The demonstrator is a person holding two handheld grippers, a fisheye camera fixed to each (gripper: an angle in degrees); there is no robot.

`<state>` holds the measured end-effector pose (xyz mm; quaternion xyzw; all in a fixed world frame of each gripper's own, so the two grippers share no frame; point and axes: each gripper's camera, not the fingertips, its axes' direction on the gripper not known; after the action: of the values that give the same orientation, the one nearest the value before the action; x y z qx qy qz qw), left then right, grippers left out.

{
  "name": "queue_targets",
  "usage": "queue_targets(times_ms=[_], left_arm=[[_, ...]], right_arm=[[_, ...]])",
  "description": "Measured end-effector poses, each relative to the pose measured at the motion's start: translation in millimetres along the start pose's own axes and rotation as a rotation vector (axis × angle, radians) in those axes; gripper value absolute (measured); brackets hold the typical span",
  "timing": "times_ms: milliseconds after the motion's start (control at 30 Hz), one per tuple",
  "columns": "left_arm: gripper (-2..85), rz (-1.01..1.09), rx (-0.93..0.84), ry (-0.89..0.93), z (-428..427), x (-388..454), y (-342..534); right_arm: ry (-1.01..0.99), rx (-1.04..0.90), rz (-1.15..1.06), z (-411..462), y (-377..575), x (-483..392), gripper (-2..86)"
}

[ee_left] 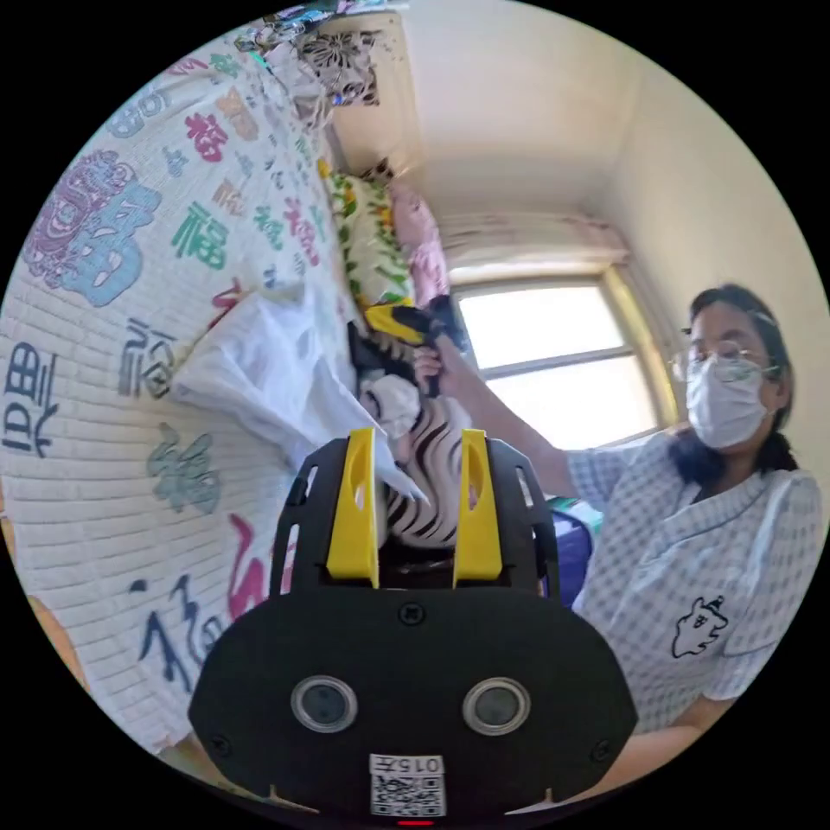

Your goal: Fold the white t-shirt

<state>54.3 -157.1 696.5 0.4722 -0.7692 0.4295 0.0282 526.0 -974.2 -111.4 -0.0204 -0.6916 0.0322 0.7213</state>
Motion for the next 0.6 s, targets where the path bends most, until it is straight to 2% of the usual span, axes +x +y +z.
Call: queue_targets(times_ms=[133,300,367,467,600], left_arm=[[14.1,-0.091,-0.134,-0.199,16,-34,-5],[15.4,-0.204,-0.112,-0.327,31,-73,-29],[16.3,-0.233,-0.094,-0.339,42,-86,-41],[16.5,-0.283,-0.072,-0.338,61,-109,-59],[8.0,-0.390,0.051,-0.218,71,-145,-65]], right_arm=[[0.134,-0.040,-0.027,33,86,-1,7.8],[0.371,-0.055,0.156,67,166,28,12.3],[0.407,0.000,0.173,67,175,38,13.2],[0.513,-0.003,0.087,71,156,34,12.0],[0.473,-0.066,0.082,79,124,47,4.3]])
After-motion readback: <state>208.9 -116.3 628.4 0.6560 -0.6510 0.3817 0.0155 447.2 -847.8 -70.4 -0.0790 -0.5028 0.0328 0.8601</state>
